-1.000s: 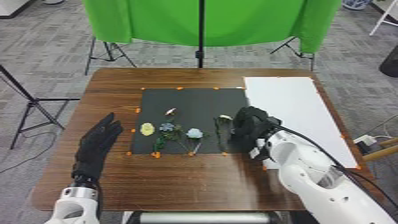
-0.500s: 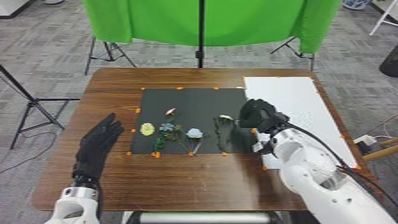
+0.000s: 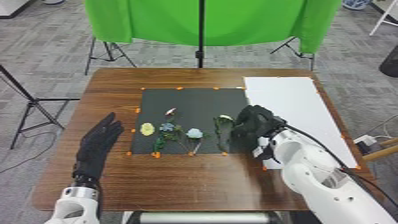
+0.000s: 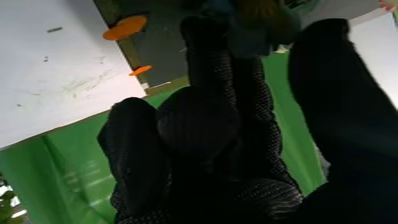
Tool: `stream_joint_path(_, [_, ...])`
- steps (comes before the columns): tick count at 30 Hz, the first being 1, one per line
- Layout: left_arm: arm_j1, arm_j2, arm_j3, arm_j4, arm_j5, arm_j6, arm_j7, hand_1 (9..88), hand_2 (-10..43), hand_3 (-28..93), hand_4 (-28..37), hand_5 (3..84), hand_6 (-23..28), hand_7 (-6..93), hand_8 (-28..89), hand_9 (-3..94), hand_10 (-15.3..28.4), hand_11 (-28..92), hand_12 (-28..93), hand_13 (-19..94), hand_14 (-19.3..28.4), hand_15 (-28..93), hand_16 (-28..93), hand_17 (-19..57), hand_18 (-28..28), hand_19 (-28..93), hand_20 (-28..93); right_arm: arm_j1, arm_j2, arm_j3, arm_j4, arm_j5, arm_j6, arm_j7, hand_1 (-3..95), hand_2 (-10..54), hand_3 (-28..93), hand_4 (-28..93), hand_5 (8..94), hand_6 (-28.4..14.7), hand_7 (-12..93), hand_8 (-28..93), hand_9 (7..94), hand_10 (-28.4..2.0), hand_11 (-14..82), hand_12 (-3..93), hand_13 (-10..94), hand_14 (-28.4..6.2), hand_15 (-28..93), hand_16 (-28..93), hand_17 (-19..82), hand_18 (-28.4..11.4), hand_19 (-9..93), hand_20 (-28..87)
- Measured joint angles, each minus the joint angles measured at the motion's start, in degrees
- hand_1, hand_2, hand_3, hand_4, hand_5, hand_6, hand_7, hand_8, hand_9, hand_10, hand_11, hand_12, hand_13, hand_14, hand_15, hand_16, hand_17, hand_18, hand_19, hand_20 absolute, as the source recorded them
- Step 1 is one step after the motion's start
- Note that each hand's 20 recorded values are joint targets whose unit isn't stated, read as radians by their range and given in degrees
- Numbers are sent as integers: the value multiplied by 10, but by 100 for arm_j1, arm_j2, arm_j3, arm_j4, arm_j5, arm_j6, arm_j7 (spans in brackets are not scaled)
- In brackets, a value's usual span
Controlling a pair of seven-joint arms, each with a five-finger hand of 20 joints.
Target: Arrange flowers
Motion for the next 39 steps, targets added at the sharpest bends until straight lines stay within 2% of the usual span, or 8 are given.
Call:
stream_joint_path(8, [-2, -4, 0, 3, 3, -19, 16, 250, -95, 668, -182, 375, 21, 66, -55, 392, 101, 88, 145, 313, 140, 86, 45, 53, 139, 13, 186, -52, -13, 252, -170, 18, -185, 21, 270, -95, 538, -173, 554, -33, 110, -72, 728, -178, 167, 202, 870, -41, 630, 318, 655, -114, 932, 585])
stream_joint_path(11, [2, -4, -1, 3, 5, -21, 37, 250, -95, 667, -181, 376, 21, 66, -55, 393, 101, 87, 145, 314, 140, 86, 45, 52, 139, 13, 186, -169, -57, 507, -336, -74, -124, 34, 196, -87, 572, -137, 551, -34, 108, -67, 700, -184, 145, 200, 818, -82, 523, 305, 560, -146, 891, 429])
stream_joint_path(14, [3, -2, -1, 1, 42, -31, 62, 251, -94, 666, -182, 377, 22, 66, -55, 393, 101, 87, 145, 313, 140, 85, 44, 51, 133, 11, 183, -418, -193, 977, -589, -73, 296, -30, 164, -44, 647, -150, 511, -29, 121, -76, 560, -180, 84, 177, 550, -157, 250, 264, 281, -178, 516, 382])
stream_joint_path(15, [1, -2, -1, -1, 75, -40, 66, 251, -94, 665, -182, 377, 22, 66, -55, 393, 102, 87, 145, 313, 140, 85, 43, 51, 131, 12, 183, -532, -276, 1200, -680, 18, 498, -132, 149, -36, 674, -150, 474, -20, 121, -80, 485, -169, 62, 159, 432, -156, 152, 246, 203, -160, 294, 340])
stream_joint_path(18, [-7, -2, -1, -10, 298, -75, 75, 252, -94, 666, -180, 377, 22, 65, -55, 392, 102, 85, 144, 312, 140, 83, 41, 70, 127, 23, 190, -902, -671, 2120, -853, 912, 794, -887, 88, -14, 724, -159, 346, 5, 88, -80, 347, -145, 22, 119, 230, -114, 24, 159, 98, -121, 68, 256])
stream_joint_path(22, [-12, -2, -18, -57, 676, -139, 88, 253, -93, 665, -180, 378, 23, 65, -55, 393, 102, 85, 144, 311, 139, 83, 38, 80, 126, 25, 203, -1278, -1199, 3276, -813, 2529, 102, -2084, 39, -5, 748, -170, 301, 12, 75, -80, 326, -134, 17, 96, 194, -83, -12, 107, 84, -99, 3, 219])
stream_joint_path(26, [-2, 2, -51, -153, 686, -188, 122, 254, -93, 664, -181, 379, 23, 64, -55, 393, 102, 86, 144, 310, 140, 84, 37, 71, 128, 17, 203, -1746, -1474, 3804, -886, 3304, -820, -2291, 27, -3, 752, -175, 304, 13, 77, -82, 331, -131, 20, 92, 192, -75, -13, 93, 86, -94, -4, 215])
stream_joint_path(39, [30, 7, -112, -336, 771, -368, 192, 255, -90, 662, -181, 380, 22, 66, -55, 393, 101, 83, 145, 306, 139, 83, 37, 58, 129, 14, 189, -3280, -2349, 3736, -1092, 6091, -499, -2186, 15, -1, 758, -182, 290, 7, 75, -84, 320, -123, 19, 86, 176, -70, -11, 61, 72, -91, -7, 207])
